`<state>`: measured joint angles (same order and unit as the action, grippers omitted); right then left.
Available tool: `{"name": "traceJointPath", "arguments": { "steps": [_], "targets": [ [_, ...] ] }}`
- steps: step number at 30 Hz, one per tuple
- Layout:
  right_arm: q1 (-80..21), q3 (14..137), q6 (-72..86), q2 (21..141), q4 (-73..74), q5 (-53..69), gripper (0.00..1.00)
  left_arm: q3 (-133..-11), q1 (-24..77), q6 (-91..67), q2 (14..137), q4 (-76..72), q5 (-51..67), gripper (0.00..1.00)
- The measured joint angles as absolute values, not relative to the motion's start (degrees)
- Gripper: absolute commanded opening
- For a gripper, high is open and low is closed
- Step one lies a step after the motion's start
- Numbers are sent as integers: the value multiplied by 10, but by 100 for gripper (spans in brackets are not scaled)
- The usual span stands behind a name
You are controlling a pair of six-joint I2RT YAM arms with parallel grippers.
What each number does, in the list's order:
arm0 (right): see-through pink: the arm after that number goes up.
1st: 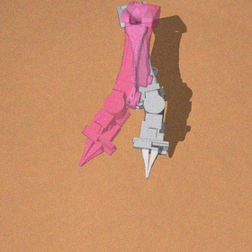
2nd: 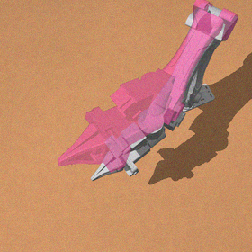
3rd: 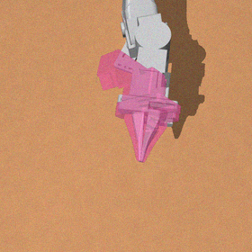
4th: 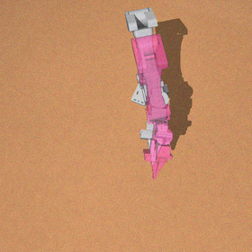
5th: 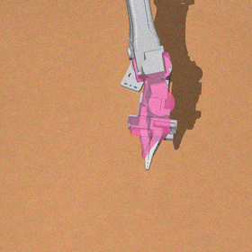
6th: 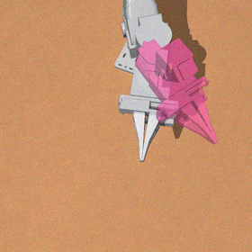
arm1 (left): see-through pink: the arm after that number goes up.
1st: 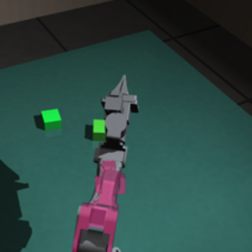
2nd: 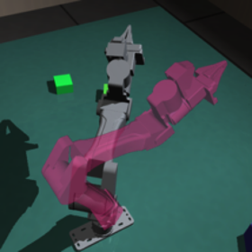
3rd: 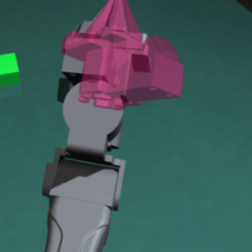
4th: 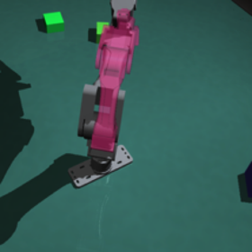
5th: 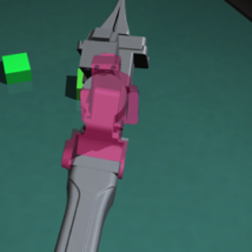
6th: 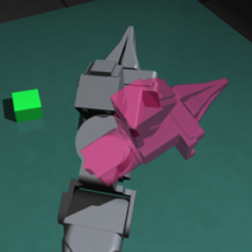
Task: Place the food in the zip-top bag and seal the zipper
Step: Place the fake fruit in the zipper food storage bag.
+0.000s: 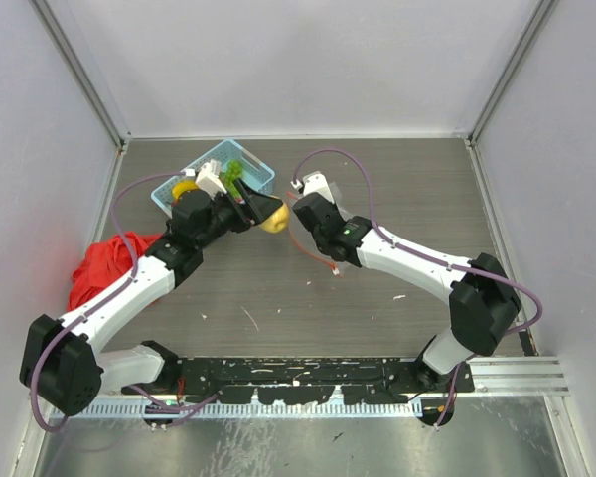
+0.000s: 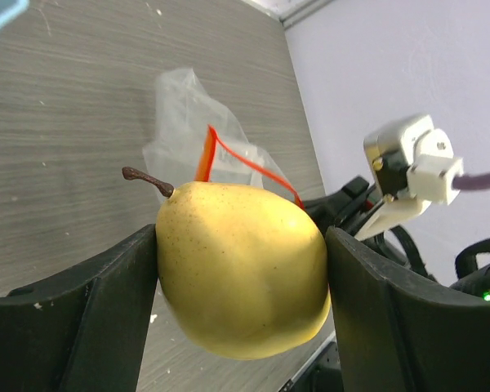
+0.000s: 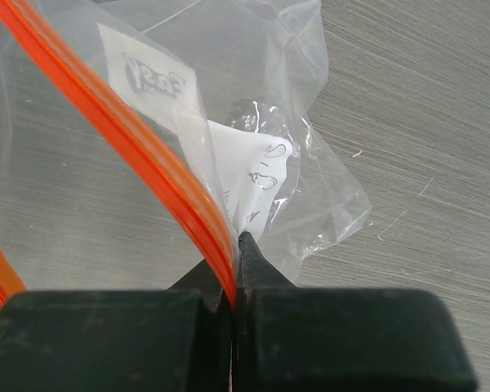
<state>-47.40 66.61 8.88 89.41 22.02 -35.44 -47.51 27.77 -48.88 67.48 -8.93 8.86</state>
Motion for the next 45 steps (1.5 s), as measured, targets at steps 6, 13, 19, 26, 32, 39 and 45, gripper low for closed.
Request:
{"name": "traceJointPath", "arguments": {
  "steps": [6,13,19,26,32,39,45],
  "targets": [
    [-474,673,101,894,220,-336,1,-459,319,-504,685,-112,70,51],
    [-474,673,114,894,219,-308,1,-456,345,-514,709,-127,51,51],
    [-474,673,123,894,212,-280,1,-455,355,-514,717,-123,23,51],
    [-474,673,133,877,204,-245,1,-455,373,-487,720,-82,-43,52],
    [-474,673,140,858,191,-213,1,-456,394,-458,726,-46,-86,54],
    [-474,664,156,858,171,-172,1,-483,435,-419,725,-16,-144,56],
    [-471,651,172,857,159,-136,1,-515,463,-380,726,9,-202,58]
  ]
}}
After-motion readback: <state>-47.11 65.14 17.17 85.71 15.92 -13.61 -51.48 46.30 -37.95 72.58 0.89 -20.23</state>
